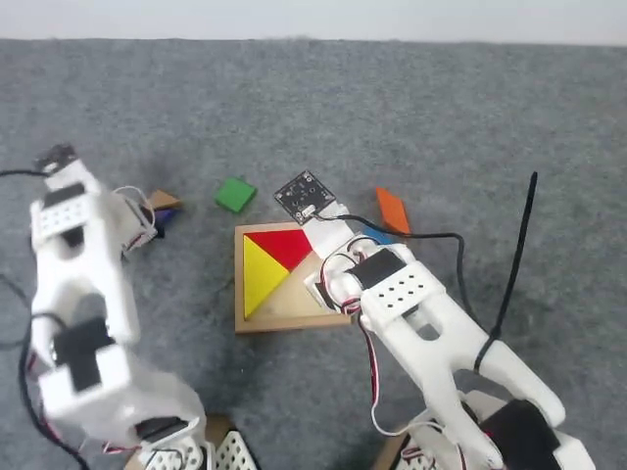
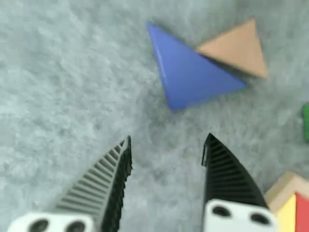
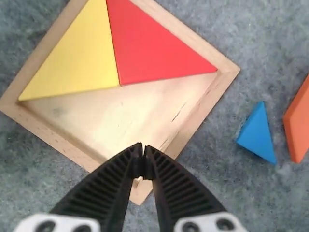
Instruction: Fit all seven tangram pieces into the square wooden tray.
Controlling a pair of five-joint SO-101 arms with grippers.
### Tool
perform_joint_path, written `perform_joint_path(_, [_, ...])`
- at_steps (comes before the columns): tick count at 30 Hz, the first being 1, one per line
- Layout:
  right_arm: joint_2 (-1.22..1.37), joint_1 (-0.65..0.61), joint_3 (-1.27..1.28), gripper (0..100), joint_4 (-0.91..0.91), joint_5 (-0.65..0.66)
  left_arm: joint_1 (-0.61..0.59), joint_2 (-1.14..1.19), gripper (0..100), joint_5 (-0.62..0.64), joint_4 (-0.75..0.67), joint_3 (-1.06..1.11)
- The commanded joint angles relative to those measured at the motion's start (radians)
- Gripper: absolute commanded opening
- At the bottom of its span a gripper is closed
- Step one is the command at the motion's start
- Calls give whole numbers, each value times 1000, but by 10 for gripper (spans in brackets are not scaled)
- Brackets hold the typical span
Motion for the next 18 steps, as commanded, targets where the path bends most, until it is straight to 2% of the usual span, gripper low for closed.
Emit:
perform_joint_path(1, [-53, 4, -6, 9, -15, 12, -3, -140, 230, -18, -313, 154])
perform_joint_path(4, [-53, 4, 0, 9, -15, 12, -5, -161, 229, -18, -569, 278])
perform_joint_path(7, [-53, 2, 3, 9, -15, 12, -5, -180, 229, -21, -654, 311])
perform_joint_path(13, [-53, 4, 3, 9, -15, 12, -5, -146, 231, -18, -649, 288])
perform_joint_path(18, [-53, 4, 3, 9, -15, 14, 2, -69, 230, 26, -470, 150])
